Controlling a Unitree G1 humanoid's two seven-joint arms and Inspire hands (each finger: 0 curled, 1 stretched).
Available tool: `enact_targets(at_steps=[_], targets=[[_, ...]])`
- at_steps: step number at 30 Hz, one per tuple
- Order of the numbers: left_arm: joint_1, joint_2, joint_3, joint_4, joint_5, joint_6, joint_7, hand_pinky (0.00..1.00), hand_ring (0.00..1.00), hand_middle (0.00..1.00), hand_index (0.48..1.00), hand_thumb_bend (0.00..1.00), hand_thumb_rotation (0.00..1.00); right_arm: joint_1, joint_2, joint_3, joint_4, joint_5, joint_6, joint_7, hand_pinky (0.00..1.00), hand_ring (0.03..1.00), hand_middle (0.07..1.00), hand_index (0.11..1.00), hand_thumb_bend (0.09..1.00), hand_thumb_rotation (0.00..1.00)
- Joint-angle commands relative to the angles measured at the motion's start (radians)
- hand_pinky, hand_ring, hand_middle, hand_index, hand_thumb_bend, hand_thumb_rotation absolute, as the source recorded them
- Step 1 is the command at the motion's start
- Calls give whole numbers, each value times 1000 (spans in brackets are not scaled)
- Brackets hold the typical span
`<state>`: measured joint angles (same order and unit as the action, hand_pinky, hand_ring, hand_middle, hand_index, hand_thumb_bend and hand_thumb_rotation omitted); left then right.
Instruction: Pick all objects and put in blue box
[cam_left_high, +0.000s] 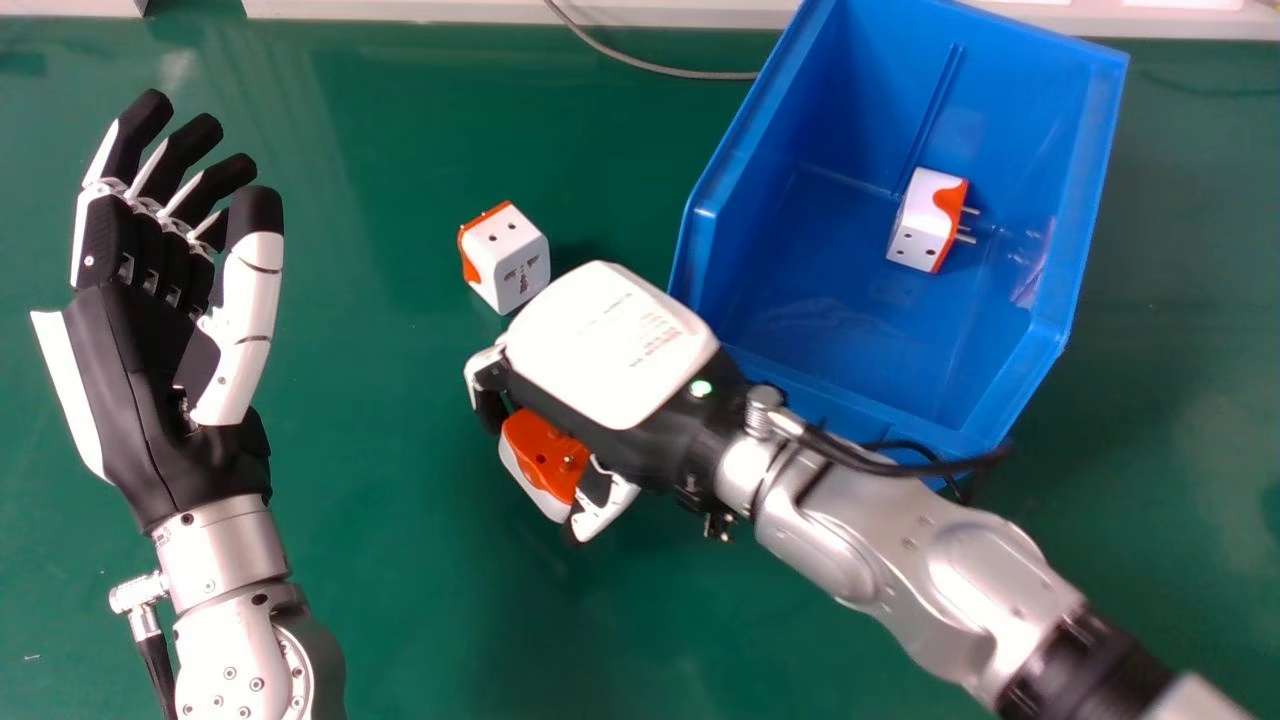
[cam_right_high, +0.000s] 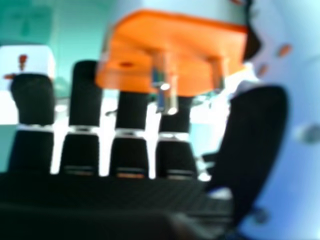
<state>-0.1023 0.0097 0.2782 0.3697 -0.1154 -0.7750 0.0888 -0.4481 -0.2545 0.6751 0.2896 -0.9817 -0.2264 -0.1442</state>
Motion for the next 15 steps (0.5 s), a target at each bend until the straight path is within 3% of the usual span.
enact_targets(at_steps=[1,7,10,15], targets=[[0,-1,-6,-16,25,-18,8,647,712,773,802,630,389,36,3,-24,-68,22,-11,-45,302,396,486,511,517,0],[6,2,-7,-19,21,-20,2,644,708,768,800,630,393,160,21,-75,-170,93,-42,-93,308,405,497,512,512,0],[9,1,-7,-21,24,-19,4,643,706,768,801,634,395,217,20,-116,-234,157,-62,-87,314,423,501,509,506,0],[10,-7,-13,-25,25,-3,11,643,705,766,799,635,397,293,10,-164,-331,182,-109,-118,323,431,505,498,503,0]])
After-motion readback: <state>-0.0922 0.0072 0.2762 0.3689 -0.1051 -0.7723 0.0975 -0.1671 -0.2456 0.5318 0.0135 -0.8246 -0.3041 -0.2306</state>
